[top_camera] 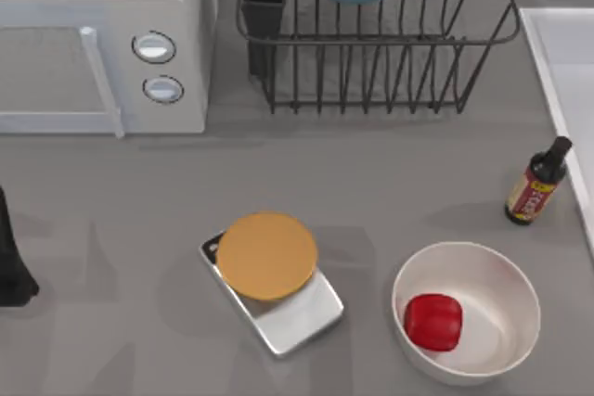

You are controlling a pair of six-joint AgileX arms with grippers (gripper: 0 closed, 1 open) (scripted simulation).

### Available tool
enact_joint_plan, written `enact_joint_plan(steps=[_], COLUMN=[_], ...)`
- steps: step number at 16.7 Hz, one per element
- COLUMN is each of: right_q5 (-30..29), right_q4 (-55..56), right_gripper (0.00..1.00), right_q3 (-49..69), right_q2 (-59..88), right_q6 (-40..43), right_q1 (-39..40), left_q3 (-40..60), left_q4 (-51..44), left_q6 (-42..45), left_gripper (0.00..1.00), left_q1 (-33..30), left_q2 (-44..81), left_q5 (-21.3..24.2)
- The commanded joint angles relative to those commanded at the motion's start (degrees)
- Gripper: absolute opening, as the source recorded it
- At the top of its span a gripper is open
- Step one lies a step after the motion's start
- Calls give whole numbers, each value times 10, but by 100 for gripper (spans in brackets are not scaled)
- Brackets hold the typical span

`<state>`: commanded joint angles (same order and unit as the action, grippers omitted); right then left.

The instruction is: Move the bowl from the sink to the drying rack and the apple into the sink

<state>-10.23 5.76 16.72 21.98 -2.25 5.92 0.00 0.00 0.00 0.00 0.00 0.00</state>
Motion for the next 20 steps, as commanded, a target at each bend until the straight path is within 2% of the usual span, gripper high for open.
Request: enact_joint_plan(steps=[4,7,20], right_q5=[68,98,102], right_q4=[-42,-56,-58], right_gripper=[100,100,100], right_q3=[-114,-161,-167], right_q2=[-158,-213,-220], right_q6=[15,22,23], right_q1=[-42,-57,-59], left_q3=[0,0,0], left_q4=[0,0,0], left_q6=[0,0,0], left_gripper=[100,100,100], left_q1=[0,0,0], left_q2=[0,0,0], left_q5=[0,0,0])
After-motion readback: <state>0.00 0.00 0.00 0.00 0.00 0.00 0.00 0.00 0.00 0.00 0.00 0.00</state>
